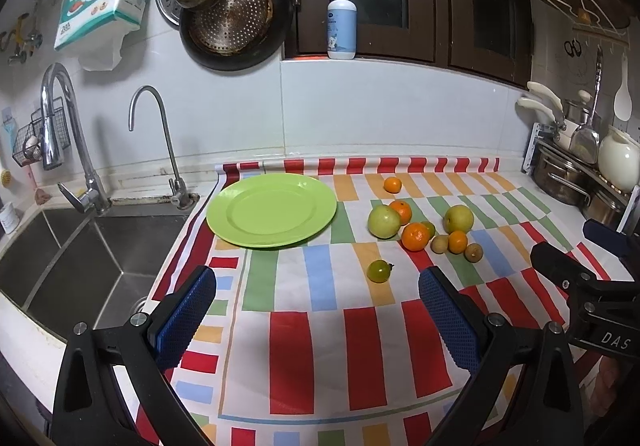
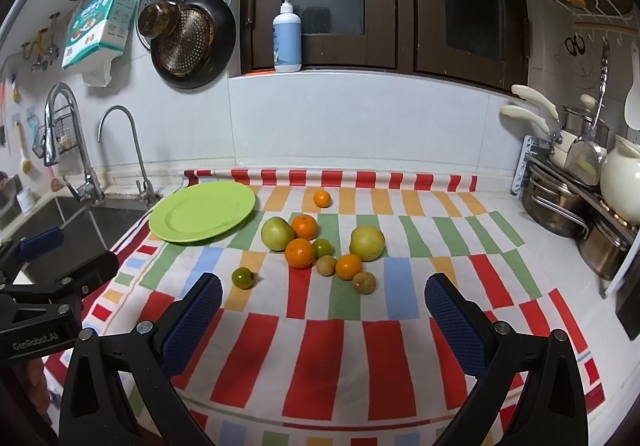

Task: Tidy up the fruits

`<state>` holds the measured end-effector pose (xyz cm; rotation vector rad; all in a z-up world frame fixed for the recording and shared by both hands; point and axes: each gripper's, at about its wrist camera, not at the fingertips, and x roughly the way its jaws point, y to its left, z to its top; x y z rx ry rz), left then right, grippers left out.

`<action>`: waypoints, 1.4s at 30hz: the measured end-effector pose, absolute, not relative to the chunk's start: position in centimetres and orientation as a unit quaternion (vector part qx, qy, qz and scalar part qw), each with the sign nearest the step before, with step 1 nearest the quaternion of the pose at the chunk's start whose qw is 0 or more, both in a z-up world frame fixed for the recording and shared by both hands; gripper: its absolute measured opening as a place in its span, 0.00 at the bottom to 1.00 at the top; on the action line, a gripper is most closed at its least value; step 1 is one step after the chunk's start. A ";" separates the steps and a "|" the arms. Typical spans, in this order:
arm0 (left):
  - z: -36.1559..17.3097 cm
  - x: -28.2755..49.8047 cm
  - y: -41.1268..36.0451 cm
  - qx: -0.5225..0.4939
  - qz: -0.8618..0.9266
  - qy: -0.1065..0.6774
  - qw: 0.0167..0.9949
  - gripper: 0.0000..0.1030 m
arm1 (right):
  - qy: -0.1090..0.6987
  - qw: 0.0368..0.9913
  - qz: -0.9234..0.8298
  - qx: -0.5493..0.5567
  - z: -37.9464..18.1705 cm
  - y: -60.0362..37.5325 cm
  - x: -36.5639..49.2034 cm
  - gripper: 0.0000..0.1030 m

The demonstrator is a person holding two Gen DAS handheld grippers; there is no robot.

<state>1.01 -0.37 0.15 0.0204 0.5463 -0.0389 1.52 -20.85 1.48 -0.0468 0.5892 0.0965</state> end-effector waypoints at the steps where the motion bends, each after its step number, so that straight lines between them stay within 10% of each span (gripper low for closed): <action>1: 0.1 1.2 -0.4 0.010 -0.020 0.271 0.962 1.00 | 0.292 0.955 0.048 -0.023 1.4 -20.8 1.7 0.99; 19: -3.0 6.4 -3.6 0.032 -0.072 0.322 0.943 0.82 | 0.349 0.936 0.041 -0.032 -2.2 -22.4 6.4 0.99; 42: -9.1 14.0 -7.1 0.067 -0.107 0.418 0.899 0.50 | 0.455 0.888 0.061 -0.006 -9.4 -24.8 15.0 0.65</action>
